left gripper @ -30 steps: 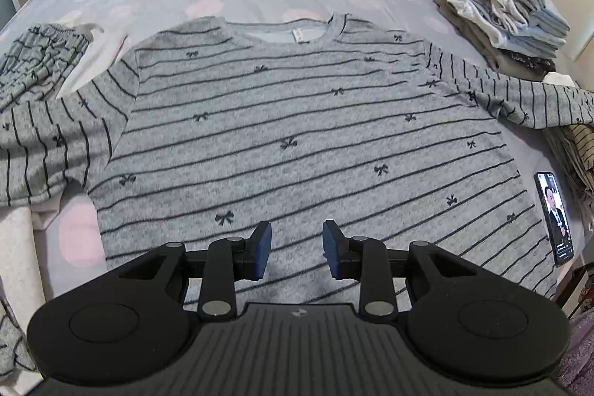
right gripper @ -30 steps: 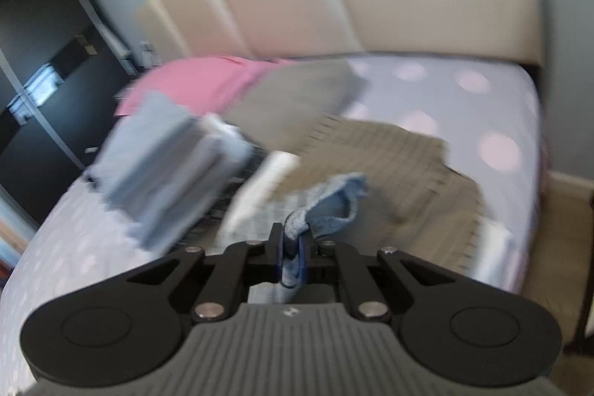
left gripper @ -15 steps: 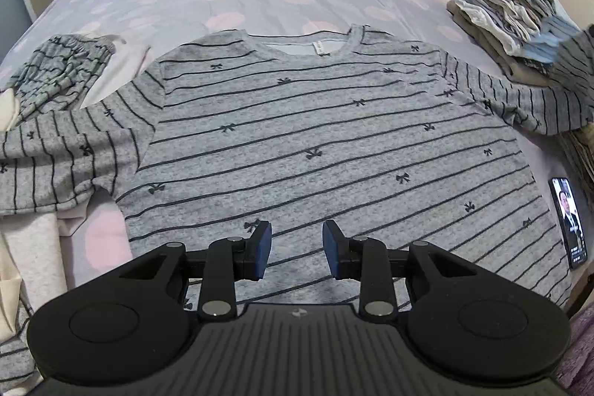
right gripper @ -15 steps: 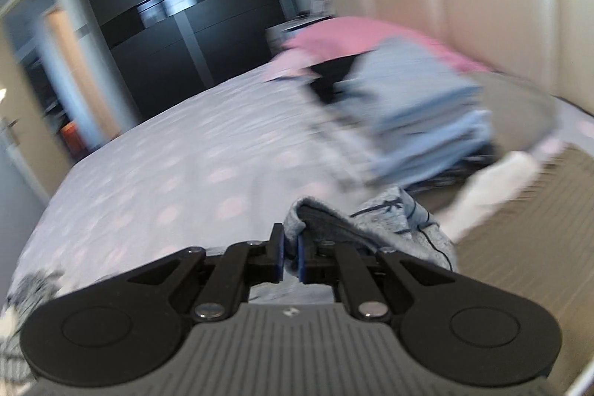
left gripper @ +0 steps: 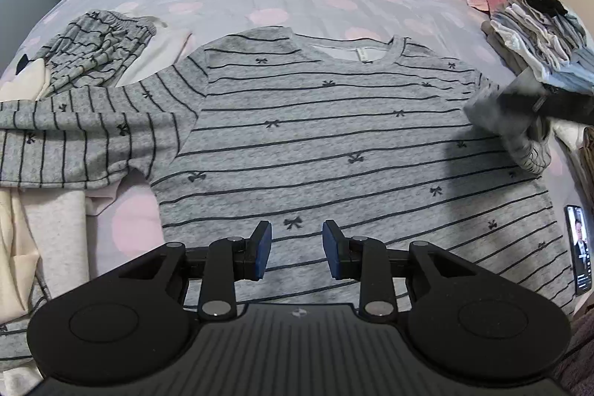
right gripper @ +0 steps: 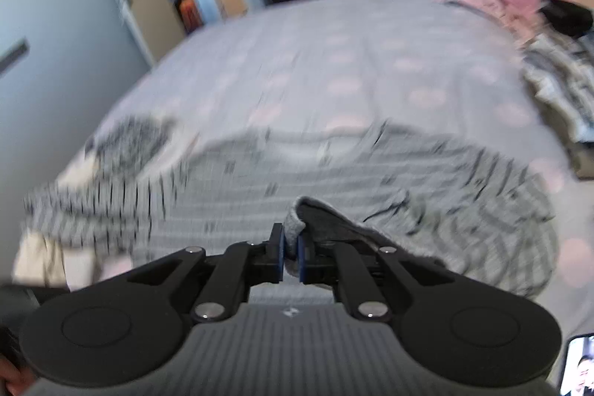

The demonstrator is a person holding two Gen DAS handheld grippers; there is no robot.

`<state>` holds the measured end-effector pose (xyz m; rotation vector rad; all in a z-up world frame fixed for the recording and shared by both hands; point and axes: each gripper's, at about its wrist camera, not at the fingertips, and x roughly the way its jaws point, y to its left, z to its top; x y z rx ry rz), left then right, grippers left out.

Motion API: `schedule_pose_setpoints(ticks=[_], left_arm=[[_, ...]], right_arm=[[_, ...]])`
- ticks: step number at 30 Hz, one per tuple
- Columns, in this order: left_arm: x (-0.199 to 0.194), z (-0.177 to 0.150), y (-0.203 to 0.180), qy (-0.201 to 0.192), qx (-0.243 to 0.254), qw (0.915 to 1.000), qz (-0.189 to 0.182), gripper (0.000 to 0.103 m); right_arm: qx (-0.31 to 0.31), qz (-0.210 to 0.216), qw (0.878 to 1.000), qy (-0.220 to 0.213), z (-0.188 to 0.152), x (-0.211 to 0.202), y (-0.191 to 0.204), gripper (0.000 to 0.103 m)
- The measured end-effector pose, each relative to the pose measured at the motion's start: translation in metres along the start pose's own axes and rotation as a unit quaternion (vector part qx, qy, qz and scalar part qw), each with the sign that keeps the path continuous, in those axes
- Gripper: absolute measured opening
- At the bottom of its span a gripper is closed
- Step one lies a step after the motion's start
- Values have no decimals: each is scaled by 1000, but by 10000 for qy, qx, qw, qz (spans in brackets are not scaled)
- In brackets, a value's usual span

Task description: Fold clothes

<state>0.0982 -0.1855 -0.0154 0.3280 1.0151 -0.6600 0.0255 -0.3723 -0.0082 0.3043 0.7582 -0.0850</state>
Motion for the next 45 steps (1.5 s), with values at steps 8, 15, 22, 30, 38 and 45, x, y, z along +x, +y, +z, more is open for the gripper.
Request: schedule_pose_setpoints(ticks=[8,15,22,30,38,45], left_arm=[[7,-10,5,70,102,9999,-8,28],[10,-8,0,28,114,9990,-439,28],[18,11,-30,-87,353,9949,-938,38],[40,2,-112,-252,1636,9802,-1087,47],[66,-12,-171,-391,2296,9657,-1146,51],[85,-7,-186,-474,2191,9715,-774,23]], right_arm=[[-420,75,9972,614,-31,39,21,25],[-466,85,9967,662,-40,23,-6,35],[-543,-433,9938,872,-55,13,-54,35],[-322,-880,9900,1052,-59,9,-97,35],[-315,-855,9848,1476,-73,16,-121,35],[-148,-893,9825,1625,-72,17,-139,35]])
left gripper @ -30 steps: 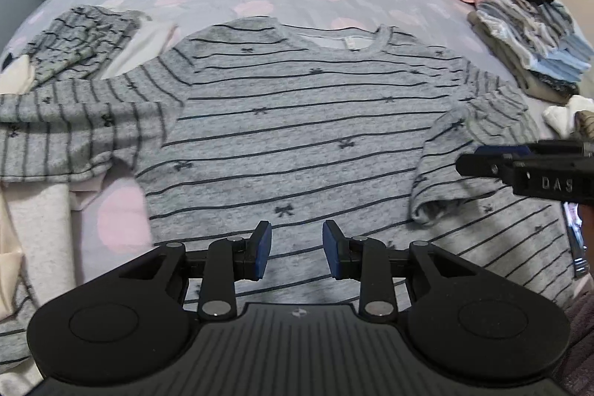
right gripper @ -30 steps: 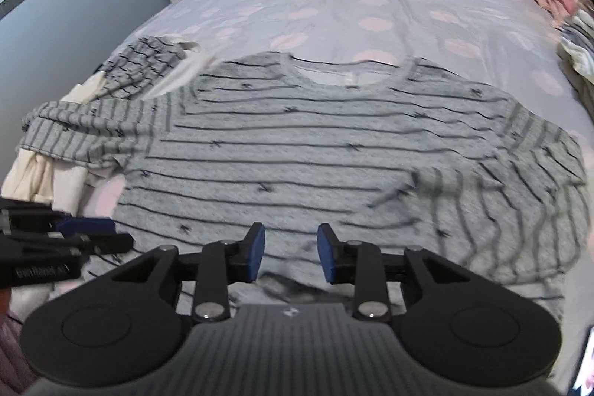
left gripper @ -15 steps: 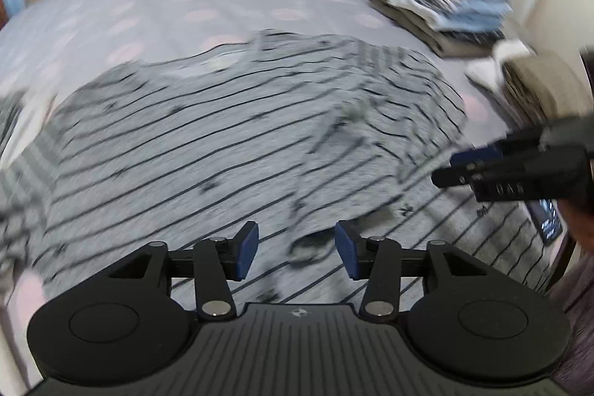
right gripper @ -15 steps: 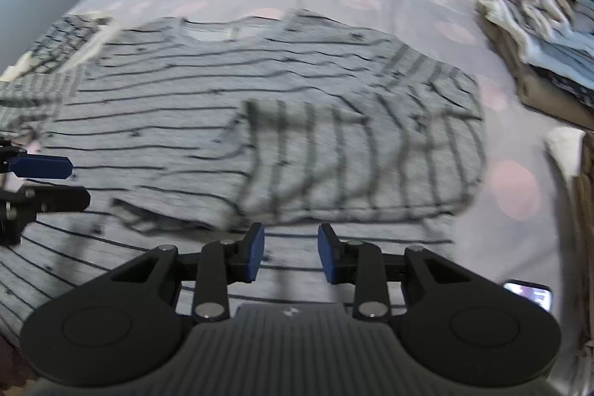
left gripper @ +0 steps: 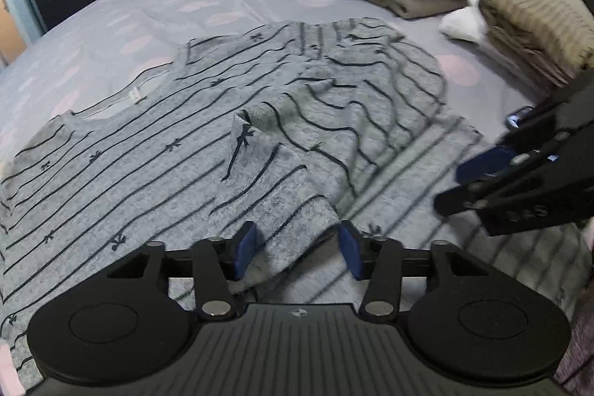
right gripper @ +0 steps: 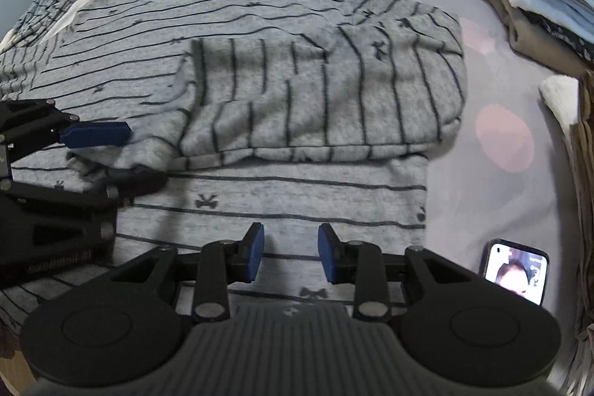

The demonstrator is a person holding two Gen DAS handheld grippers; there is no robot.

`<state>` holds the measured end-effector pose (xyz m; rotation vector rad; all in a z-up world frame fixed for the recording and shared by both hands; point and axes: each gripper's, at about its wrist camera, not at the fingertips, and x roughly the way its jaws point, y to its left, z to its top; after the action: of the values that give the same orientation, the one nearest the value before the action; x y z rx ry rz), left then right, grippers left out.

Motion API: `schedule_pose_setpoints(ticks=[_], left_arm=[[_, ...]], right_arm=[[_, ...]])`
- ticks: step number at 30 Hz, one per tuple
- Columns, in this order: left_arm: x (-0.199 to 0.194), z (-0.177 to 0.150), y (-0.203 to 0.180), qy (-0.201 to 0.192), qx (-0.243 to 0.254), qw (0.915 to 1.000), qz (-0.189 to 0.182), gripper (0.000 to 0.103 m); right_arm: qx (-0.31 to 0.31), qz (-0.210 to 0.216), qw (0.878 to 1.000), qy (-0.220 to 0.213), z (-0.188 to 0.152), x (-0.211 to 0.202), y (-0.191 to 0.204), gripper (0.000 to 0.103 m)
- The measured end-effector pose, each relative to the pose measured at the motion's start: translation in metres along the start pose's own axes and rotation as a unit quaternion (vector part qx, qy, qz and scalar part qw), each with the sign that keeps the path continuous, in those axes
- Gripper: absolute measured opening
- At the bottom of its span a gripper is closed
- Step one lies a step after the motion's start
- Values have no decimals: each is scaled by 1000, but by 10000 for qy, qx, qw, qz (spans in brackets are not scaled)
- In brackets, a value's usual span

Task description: Fold clothes

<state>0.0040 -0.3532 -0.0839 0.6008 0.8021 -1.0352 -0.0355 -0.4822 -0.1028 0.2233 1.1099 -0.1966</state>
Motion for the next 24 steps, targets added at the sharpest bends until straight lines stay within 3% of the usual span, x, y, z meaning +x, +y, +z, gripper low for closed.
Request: schedule_pose_setpoints(ticks=[3,5,9,12,16,20,24], left_arm=[[-13,7,19,-225,-502,9982,-248,13],[-21,14,28,-299,-596,9976,-199,1],[-43,29,54,-561,-946,9939,115,0],[-71,40,87,-905,-1412,9857,139,0],[-102,62,124,-1352,-1810,9741,81,0],[-124,81,149,-1675,-1951,9663,128,0],[-130,96,170,-1738,-1844,9660,506,0]], right_arm=[[150,-36,9999,50,0,0,-8,35],[252,-18,9997,59,0,0,-12,35],[442,-51,9990,48,1,-1,-20,35],[614,-62,9981,-24,2,-3,-29,35],[741,157,9961,-442,4,-6,-39,35],[744,144,9944,-743,11,1,-47,35],[782,-117,9928,-897,23,10,-62,35]])
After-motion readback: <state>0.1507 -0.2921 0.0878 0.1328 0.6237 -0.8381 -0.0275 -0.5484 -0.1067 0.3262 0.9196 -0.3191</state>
